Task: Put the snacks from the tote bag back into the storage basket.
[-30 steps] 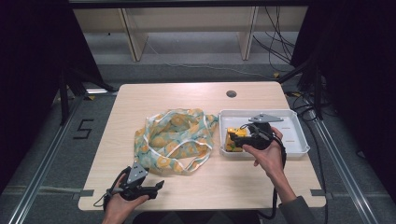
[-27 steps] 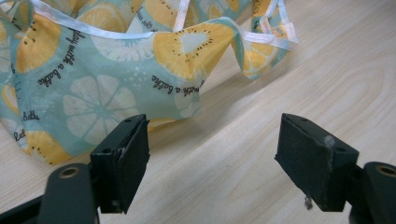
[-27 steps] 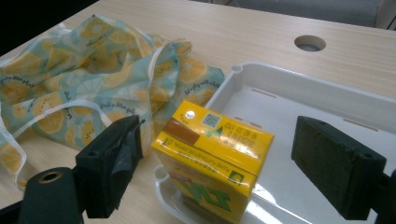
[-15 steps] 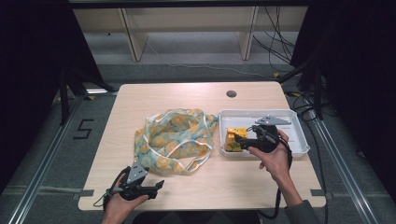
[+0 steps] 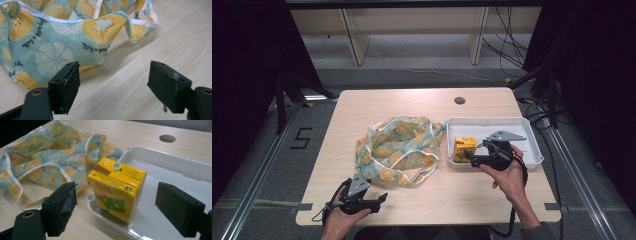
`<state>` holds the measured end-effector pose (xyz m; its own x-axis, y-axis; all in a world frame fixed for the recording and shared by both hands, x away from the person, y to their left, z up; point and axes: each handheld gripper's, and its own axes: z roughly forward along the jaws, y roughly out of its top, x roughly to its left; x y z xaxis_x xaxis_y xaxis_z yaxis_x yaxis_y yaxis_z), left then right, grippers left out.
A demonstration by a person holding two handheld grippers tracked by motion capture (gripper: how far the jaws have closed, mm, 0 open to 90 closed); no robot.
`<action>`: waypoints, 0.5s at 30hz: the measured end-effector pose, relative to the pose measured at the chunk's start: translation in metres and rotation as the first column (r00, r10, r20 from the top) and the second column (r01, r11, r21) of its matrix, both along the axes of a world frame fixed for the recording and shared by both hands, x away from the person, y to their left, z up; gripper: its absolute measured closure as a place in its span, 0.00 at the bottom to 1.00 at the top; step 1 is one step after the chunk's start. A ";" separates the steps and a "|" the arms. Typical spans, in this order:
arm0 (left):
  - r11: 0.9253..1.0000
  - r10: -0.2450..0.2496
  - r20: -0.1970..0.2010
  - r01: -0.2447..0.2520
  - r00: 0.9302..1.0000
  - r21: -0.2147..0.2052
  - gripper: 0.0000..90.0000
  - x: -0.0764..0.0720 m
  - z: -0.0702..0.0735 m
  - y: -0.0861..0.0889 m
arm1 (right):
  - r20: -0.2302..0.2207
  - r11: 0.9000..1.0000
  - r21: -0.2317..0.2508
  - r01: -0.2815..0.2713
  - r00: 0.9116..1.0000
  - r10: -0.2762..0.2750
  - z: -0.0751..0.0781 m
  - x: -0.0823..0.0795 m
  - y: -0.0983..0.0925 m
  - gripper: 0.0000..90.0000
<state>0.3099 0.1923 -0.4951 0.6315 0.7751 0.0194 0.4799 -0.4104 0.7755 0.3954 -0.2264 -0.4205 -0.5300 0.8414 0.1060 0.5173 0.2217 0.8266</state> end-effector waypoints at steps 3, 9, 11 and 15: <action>1.000 0.007 -0.005 -0.007 1.000 -0.010 0.28 0.000 0.000 -0.001 | -0.005 1.000 0.015 -0.003 1.000 0.003 0.000 -0.005 0.002 0.20; 1.000 0.005 0.011 -0.005 1.000 -0.020 0.28 -0.001 0.000 -0.001 | 0.001 0.999 0.023 -0.024 1.000 0.024 0.001 -0.014 0.002 0.19; 1.000 0.018 0.010 -0.018 1.000 -0.022 0.28 0.000 -0.001 -0.002 | -0.008 0.999 0.019 -0.028 1.000 0.028 0.001 -0.017 0.002 0.19; 1.000 0.017 0.003 -0.017 1.000 -0.021 0.28 -0.001 0.000 -0.002 | -0.016 0.999 0.021 -0.038 0.999 0.039 -0.003 -0.020 0.003 0.19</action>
<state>0.3087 0.1902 -0.4952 0.6179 0.7863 0.0050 0.4841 -0.3854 0.7856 0.3753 -0.2231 -0.4236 -0.5599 0.8179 0.1323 0.5222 0.2244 0.8228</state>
